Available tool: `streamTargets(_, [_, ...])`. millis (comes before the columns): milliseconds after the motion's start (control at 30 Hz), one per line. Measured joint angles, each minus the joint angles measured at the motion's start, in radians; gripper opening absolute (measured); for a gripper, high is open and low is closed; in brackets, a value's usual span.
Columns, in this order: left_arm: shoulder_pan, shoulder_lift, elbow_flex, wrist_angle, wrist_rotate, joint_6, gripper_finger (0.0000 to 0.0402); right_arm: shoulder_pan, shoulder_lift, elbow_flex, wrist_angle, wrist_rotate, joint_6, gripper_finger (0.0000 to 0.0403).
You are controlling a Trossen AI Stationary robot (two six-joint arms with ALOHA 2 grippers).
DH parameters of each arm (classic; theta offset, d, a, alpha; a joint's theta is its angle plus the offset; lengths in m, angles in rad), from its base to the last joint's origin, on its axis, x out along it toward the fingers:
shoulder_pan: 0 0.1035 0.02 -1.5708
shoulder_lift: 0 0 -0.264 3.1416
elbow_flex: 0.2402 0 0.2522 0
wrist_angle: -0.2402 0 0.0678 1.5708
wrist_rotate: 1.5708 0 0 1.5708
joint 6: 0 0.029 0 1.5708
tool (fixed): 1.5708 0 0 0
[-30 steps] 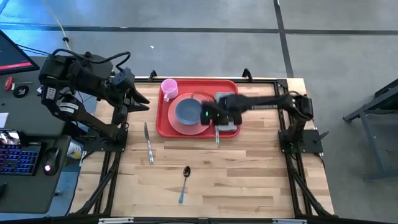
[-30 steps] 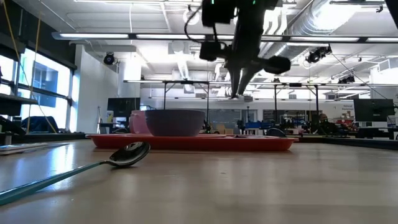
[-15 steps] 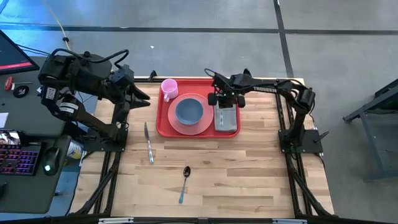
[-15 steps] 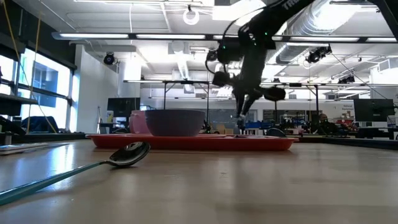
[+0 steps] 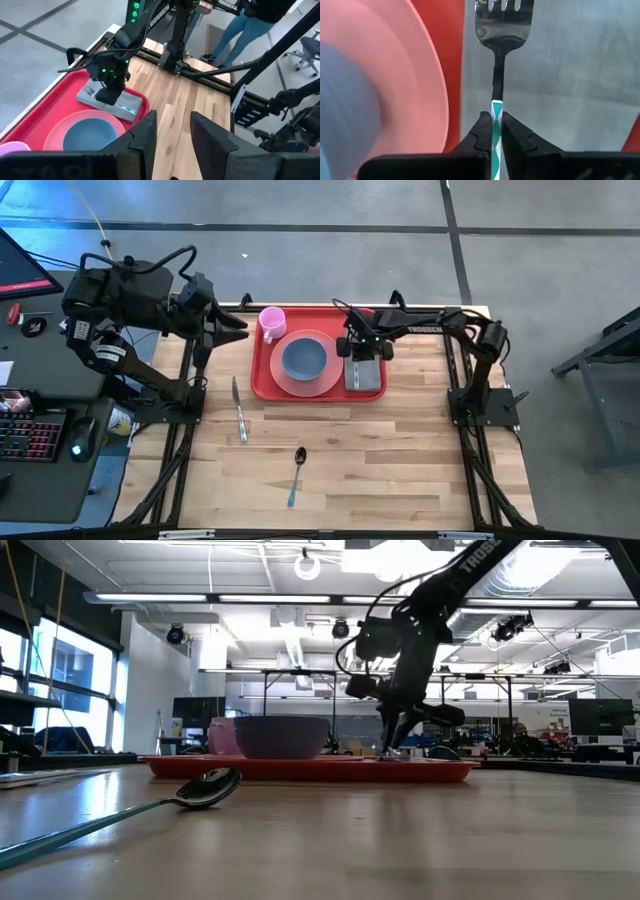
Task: Set up tray
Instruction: Put the blue fork on the gray napkin
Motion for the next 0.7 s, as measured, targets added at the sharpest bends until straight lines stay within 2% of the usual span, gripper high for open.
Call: streamTargets(700, [0.000, 0.001, 0.000, 0.000, 0.000, -0.049, 0.0152, -0.020, 0.052, 0.000, 0.066, -0.023, -0.025, 0.0013])
